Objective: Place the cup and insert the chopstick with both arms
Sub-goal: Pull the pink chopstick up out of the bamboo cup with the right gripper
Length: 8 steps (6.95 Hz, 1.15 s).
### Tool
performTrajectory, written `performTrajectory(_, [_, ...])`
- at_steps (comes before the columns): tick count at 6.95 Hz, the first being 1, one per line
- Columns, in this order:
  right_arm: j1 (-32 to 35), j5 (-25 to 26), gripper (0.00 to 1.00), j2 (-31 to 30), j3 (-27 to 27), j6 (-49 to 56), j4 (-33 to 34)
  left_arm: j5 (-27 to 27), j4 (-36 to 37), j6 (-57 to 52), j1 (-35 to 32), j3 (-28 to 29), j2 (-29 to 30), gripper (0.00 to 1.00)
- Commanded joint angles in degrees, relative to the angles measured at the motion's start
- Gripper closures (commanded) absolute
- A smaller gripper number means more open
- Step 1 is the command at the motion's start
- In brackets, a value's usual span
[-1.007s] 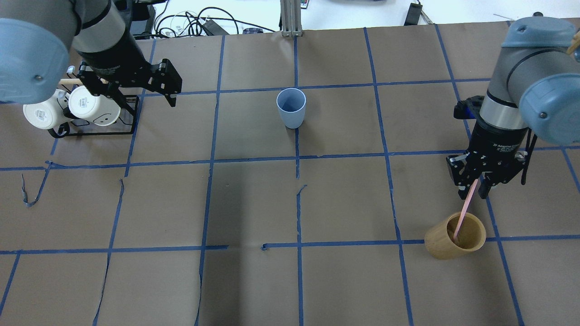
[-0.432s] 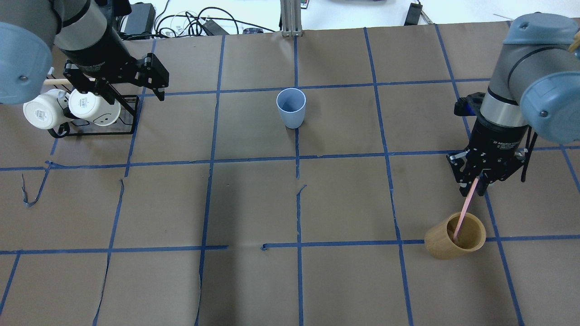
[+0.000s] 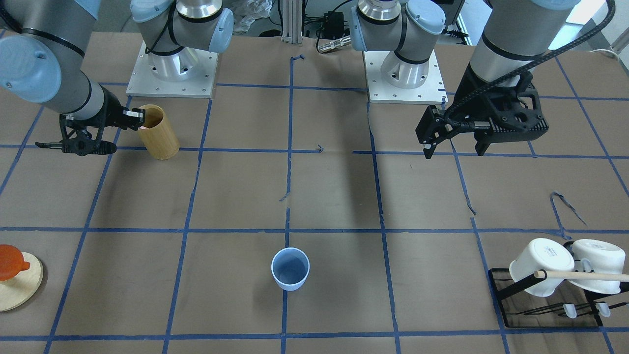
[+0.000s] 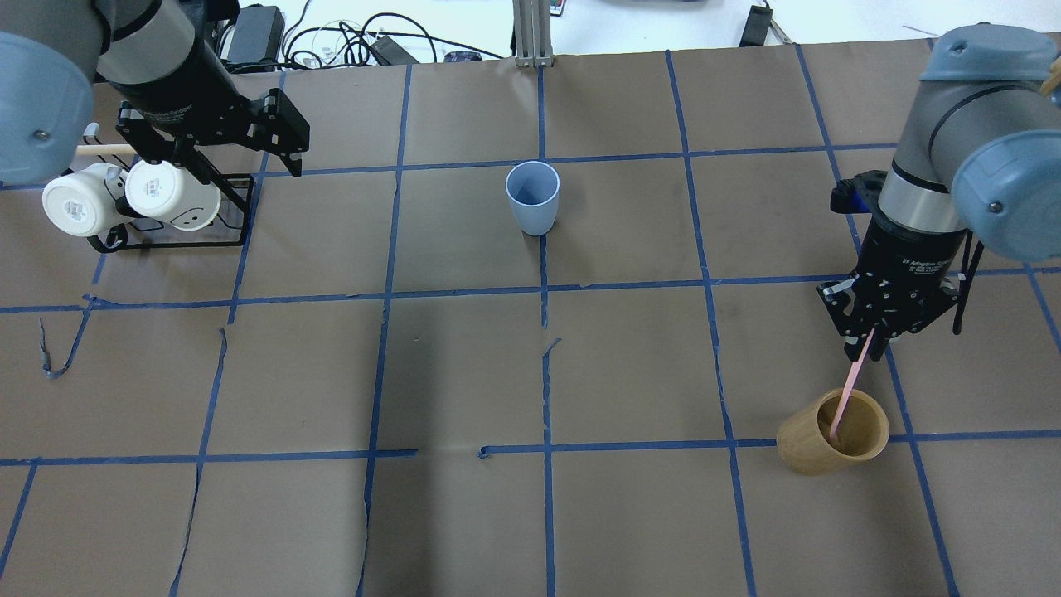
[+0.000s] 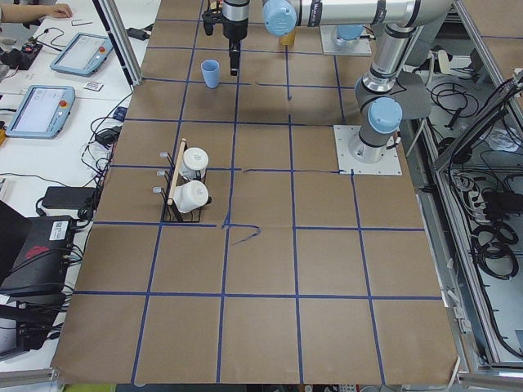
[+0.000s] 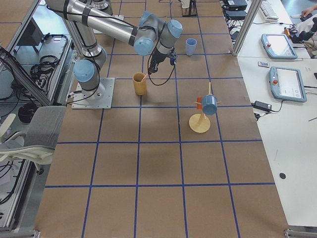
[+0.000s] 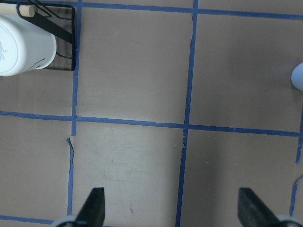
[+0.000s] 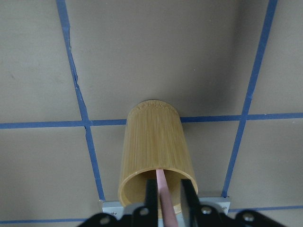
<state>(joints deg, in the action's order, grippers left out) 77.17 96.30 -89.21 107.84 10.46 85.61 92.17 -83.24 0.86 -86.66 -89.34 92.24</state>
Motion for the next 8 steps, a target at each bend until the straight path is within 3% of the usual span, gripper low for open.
performTrajectory(1, [0.0,0.11,0.7,0.0,0.09,0.0,-0.1,-0.06,0.01,0.1,0.0,0.04,-0.22,0.0])
performTrajectory(3, [0.0,0.03,0.71,0.0,0.17,0.09,-0.1,-0.15,0.01,0.1,0.08,0.04,-0.13,0.0])
performTrajectory(5, [0.0,-0.06,0.78,0.0,0.18,0.09,-0.18,-0.06,0.01,0.1,0.08,0.04,-0.13,0.0])
performTrajectory(6, [0.0,-0.06,0.86,0.0,0.09,0.09,-0.27,-0.06,0.01,0.1,0.08,0.04,-0.22,0.0])
performTrajectory(8, [0.0,-0.06,0.89,0.0,0.0,0.09,-0.36,0.02,0.09,-0.07,0.08,0.04,0.04,0.0])
